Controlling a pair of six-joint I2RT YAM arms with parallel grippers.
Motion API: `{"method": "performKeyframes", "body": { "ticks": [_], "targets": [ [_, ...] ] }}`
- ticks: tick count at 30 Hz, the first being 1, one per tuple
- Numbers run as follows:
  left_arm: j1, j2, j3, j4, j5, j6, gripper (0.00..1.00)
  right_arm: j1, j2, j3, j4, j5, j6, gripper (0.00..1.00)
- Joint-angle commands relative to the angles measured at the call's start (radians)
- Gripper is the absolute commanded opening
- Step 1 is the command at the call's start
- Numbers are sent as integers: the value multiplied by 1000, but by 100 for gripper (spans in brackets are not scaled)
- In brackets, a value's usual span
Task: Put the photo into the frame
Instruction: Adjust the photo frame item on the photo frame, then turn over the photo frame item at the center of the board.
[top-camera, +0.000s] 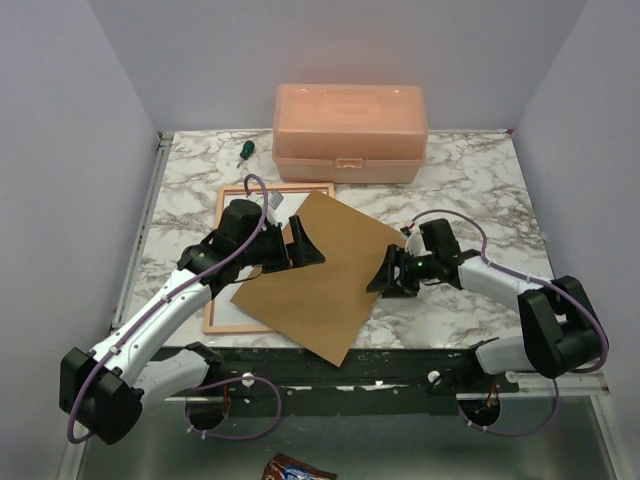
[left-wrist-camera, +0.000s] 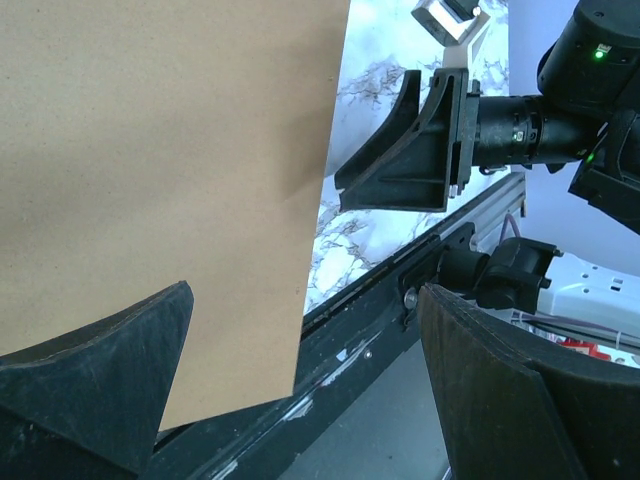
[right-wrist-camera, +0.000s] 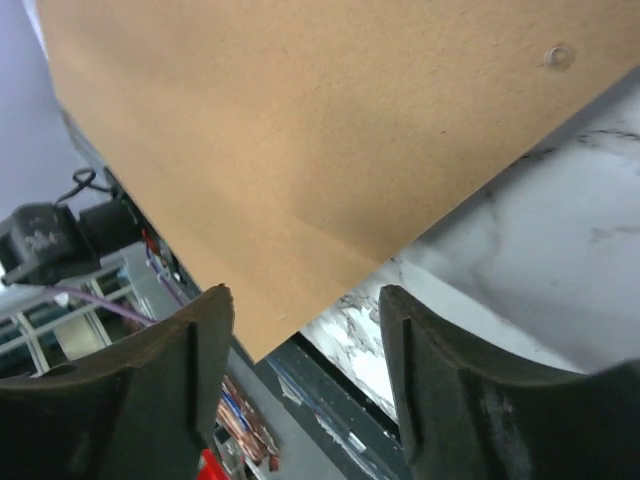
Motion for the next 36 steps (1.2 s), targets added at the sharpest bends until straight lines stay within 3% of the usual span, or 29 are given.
{"method": "performKeyframes", "body": {
  "ticks": [1, 6, 13, 17, 21, 32, 36],
  "targets": [
    [8, -14, -2, -17, -21, 23, 96, 7, 7, -6, 40, 122, 83, 71],
    [11, -16, -11, -21, -24, 26, 96, 6, -54, -115, 163, 124, 235, 77],
    [14, -19, -19, -10, -18, 24, 96, 6, -192, -358, 502, 70, 504, 76],
    [15, -22, -20, -3, -15, 21, 96, 6, -209, -426, 623, 84, 576, 74],
    [15, -25, -22, 1, -10, 15, 96, 7, -124, -441, 721, 91, 599, 69],
    [16, -54, -15, -6, -11, 11, 96, 7, 234, -473, 1208, 69, 711, 51],
    [16, -67, -21, -2, -10, 2, 96, 7, 289, -460, 1261, 64, 713, 36]
  ]
}}
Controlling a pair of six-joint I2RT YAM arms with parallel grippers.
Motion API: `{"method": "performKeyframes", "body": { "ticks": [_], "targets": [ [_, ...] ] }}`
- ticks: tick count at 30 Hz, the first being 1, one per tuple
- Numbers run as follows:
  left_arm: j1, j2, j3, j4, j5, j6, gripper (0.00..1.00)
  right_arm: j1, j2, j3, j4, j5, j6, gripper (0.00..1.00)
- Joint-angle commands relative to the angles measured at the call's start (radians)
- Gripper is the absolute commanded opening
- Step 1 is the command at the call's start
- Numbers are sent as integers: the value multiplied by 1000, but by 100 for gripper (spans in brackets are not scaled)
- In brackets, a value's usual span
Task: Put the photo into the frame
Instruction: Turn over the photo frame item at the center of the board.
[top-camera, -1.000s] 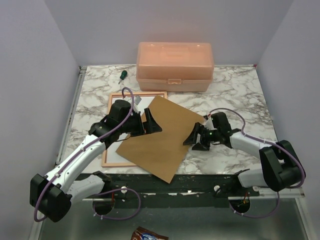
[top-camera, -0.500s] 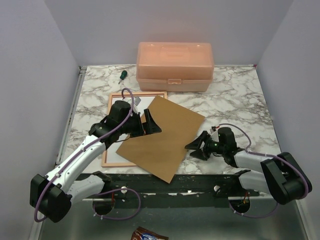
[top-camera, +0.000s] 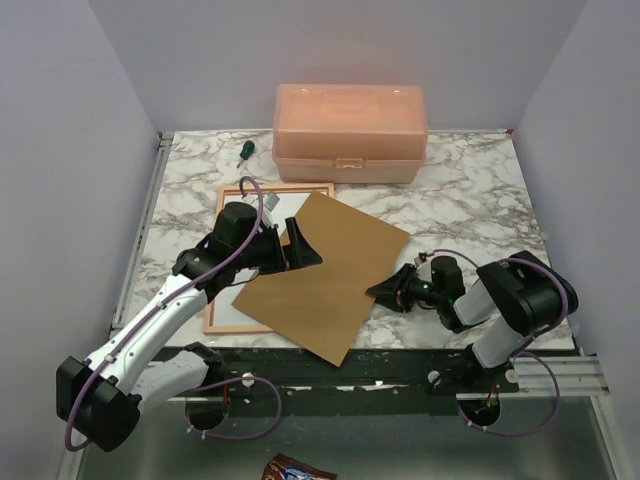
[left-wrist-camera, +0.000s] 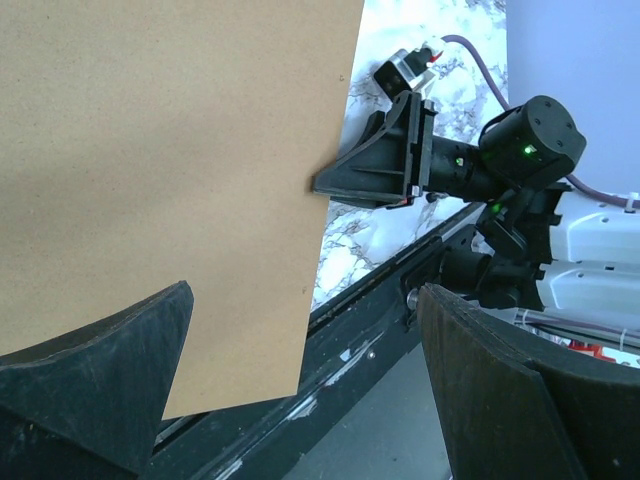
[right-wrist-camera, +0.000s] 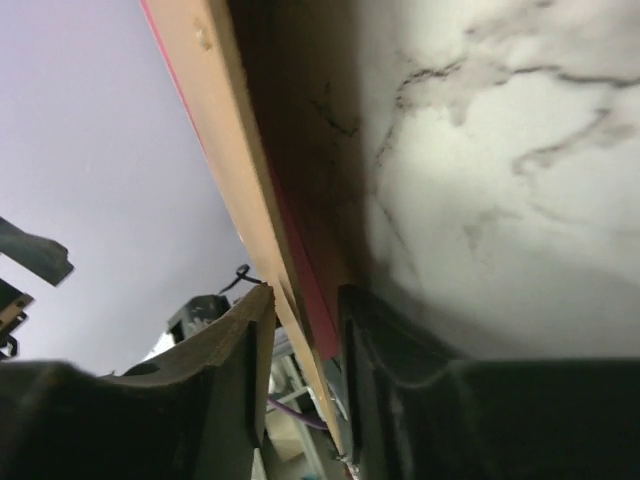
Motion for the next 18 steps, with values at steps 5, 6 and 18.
{"method": "performKeyframes", "body": {
  "ticks": [5, 6, 18],
  "targets": [
    [5, -50, -3, -7, -8, -6, 96, 6, 42, 8, 120, -18, -3, 10],
    [5, -56, -3, -9, -12, -7, 96, 7, 24, 10, 100, -18, -8, 5],
    [5, -69, 114, -99, -36, 33, 96, 6, -514, 395, -907, 93, -355, 1]
  ]
}}
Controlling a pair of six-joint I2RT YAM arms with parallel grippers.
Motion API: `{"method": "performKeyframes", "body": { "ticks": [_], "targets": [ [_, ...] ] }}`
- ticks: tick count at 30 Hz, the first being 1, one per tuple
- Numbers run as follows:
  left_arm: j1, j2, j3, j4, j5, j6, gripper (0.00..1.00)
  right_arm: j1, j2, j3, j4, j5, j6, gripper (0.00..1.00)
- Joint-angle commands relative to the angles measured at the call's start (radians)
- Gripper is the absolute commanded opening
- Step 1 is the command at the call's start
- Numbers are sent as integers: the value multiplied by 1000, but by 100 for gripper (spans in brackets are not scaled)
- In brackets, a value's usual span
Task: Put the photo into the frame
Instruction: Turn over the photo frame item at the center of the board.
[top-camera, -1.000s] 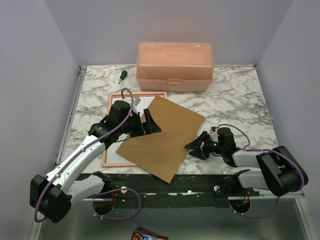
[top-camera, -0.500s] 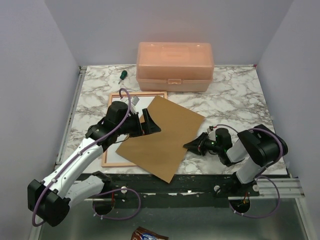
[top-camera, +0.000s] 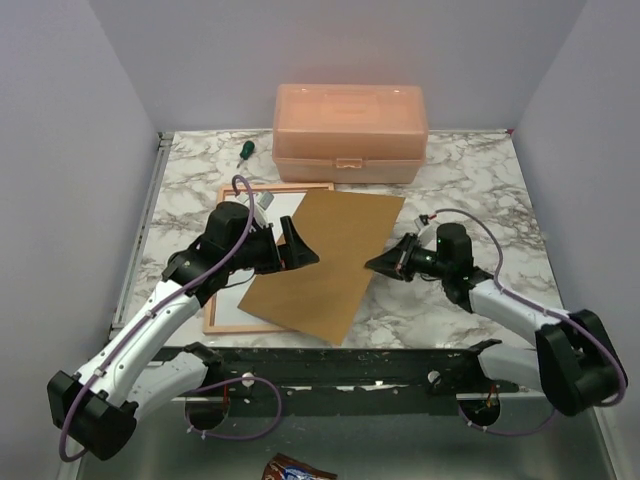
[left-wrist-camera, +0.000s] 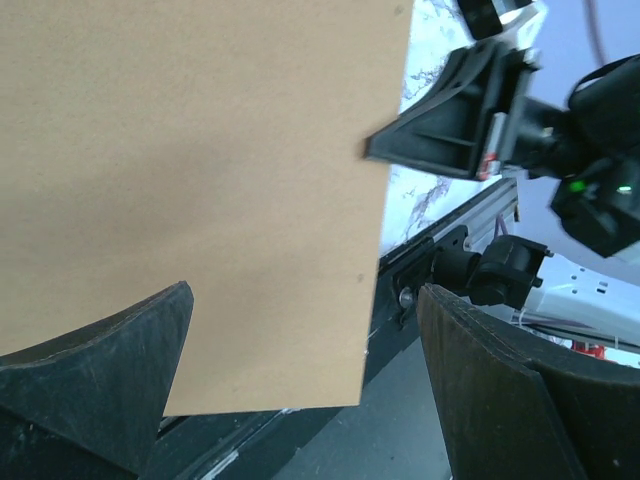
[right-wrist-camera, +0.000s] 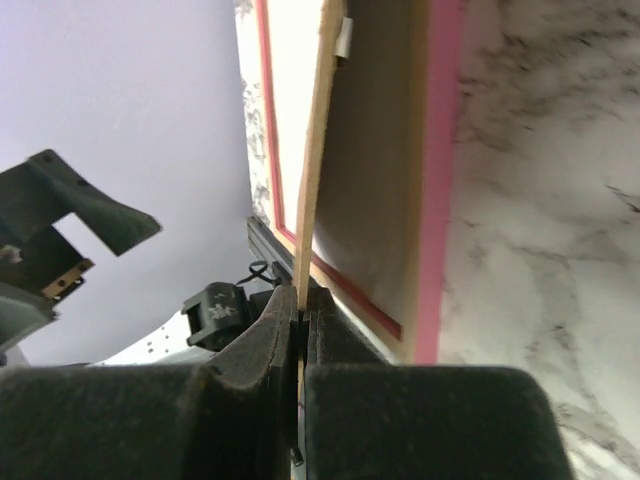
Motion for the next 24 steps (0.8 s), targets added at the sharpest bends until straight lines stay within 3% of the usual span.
{"method": "performKeyframes", "body": {
  "ticks": [1, 12, 17, 24],
  "targets": [
    [5, -1, 114, -58, -28, 38, 96, 2, -147, 216, -473, 99, -191, 1],
    [5, 160, 510, -178, -23, 74, 96, 2, -78, 761, -1077, 159, -449, 0],
    [5, 180, 541, -176, -35, 69, 96, 2, -52, 956, -1262, 259, -502, 0],
    [5, 162, 445, -161, -60, 89, 96, 1, -18, 1154, -1420, 327, -523, 0]
  ]
}}
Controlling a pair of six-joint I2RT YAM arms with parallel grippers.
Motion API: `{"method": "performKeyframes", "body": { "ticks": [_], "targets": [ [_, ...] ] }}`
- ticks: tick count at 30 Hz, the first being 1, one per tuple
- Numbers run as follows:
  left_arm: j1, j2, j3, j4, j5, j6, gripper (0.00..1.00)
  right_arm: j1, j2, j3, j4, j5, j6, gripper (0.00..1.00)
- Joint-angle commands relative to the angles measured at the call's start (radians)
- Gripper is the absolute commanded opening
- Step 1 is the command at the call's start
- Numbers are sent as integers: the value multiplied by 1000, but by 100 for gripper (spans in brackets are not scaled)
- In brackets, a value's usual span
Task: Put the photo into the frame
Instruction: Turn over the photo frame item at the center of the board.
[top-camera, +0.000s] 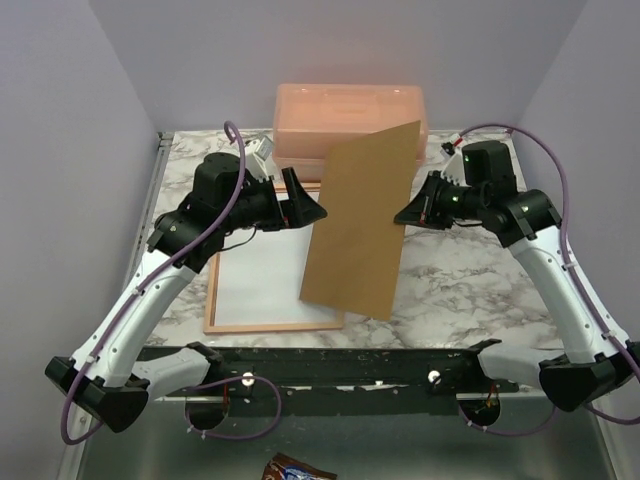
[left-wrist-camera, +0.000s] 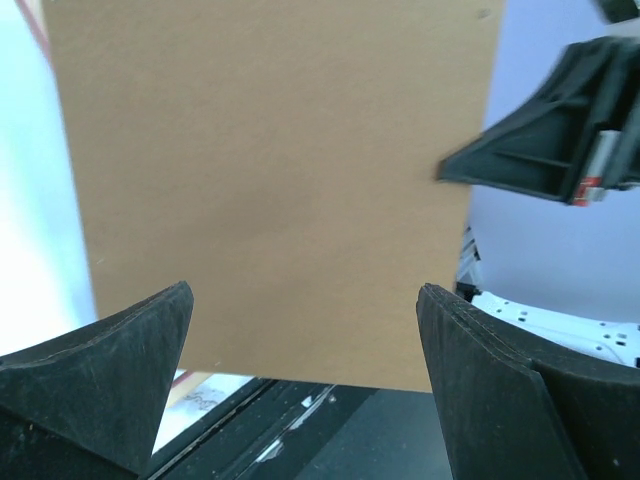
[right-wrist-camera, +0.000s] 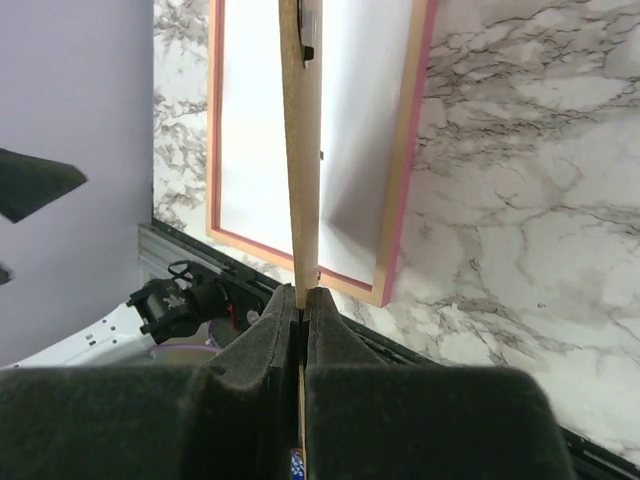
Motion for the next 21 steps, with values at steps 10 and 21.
{"method": "performKeyframes", "body": {
  "ticks": [10, 21],
  "targets": [
    [5, -16, -102, 0, -56, 24, 96, -1, 123, 529, -372, 218, -76, 0],
    [5, 13, -114, 1, -55, 19, 96, -1, 173, 546, -528, 290, -140, 0]
  ]
}}
